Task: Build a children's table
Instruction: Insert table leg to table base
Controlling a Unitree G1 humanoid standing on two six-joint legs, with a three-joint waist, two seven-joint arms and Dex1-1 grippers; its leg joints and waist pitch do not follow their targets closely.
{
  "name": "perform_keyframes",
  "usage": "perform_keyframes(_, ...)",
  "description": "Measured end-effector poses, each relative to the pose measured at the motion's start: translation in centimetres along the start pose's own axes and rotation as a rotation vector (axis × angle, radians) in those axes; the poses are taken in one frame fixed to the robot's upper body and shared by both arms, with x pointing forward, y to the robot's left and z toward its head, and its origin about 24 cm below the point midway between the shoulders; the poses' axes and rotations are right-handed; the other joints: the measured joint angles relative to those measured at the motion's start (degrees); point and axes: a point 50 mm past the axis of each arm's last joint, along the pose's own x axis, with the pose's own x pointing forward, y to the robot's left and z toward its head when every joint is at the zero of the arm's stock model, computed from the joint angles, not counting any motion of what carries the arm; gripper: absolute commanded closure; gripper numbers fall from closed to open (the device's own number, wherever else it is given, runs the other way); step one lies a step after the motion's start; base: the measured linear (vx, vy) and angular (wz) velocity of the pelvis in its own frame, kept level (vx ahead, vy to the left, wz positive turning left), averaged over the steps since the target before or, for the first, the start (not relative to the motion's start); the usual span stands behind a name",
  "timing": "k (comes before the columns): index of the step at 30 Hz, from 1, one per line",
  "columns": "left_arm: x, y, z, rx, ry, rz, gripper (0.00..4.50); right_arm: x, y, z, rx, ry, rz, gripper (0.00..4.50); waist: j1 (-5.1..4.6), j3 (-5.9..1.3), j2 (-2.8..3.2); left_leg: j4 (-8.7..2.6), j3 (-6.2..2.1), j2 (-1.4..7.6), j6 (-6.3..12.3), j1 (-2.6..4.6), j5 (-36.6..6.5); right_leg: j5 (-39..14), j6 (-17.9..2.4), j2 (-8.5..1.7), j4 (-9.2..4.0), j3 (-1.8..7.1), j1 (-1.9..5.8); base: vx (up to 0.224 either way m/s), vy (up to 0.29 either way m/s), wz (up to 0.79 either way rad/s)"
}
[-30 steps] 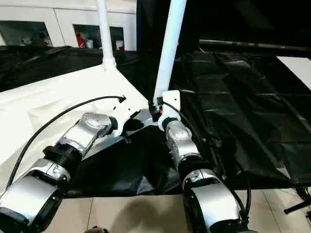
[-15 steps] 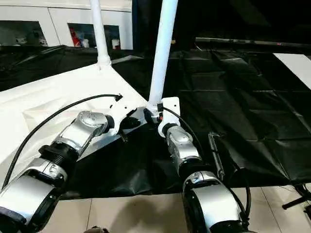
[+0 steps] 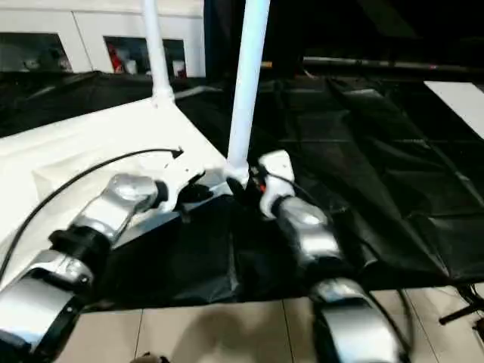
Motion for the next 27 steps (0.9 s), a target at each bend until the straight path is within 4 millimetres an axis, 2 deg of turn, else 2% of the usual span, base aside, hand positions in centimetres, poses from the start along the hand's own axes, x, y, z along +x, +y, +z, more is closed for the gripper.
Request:
perform_keyframes(4,-0.3,0.0,-0.2,0.006,-0.003,-0.018,4.50,-0.9,-0.1,0.2,-0.011,-0.014,0.056,0.06,-0.03,0.00,0.00,0.00,0.00,0.00,0.00,0.00,0.0,0.0,0.0,0.00,0.00,0.00,0.00,0.000,0.000,0.00)
perform_keyframes(10,-1.3,-0.5,-1.0,0.039,-0.020,-0.112,4.50,-2.3,-0.1,0.2,-0.048,-0.003,0.154,0.06,0.45,0.00,0.00,0.02,0.01,0.00,0.06,-0.01,0.0,0.0,0.0,0.00,-0.03,0.01,0.01,0.000,0.000,0.00)
perform_keyframes(17,-2.3,-1.3,-1.6,0.064,-0.038,-0.221,4.50,-3.2,0.2,0.7,-0.106,0.012,0.264,0.06,1.02,0.01,0.02,0.11,0.01,-0.02,0.07,-0.01,0.0,0.0,0.0,-0.01,0.01,0.06,0.07,0.000,0.000,0.00)
perform_keyframes(24,-2.9,-1.9,-1.9,0.088,-0.041,-0.303,4.50,-3.5,0.9,0.1,-0.138,0.054,0.329,0.06,1.49,0.01,0.03,0.16,0.01,-0.02,0.06,-0.01,0.0,0.0,0.0,-0.01,0.04,0.08,0.07,0.000,0.000,0.00)
perform_keyframes(27,-3.0,-2.3,-1.8,0.097,-0.047,-0.331,4.50,-3.4,0.9,0.1,-0.148,0.054,0.336,0.06,2.13,0.01,0.03,0.22,0.01,-0.02,0.06,-0.02,0.0,0.0,0.0,-0.01,0.07,0.10,0.08,0.000,0.000,0.00)
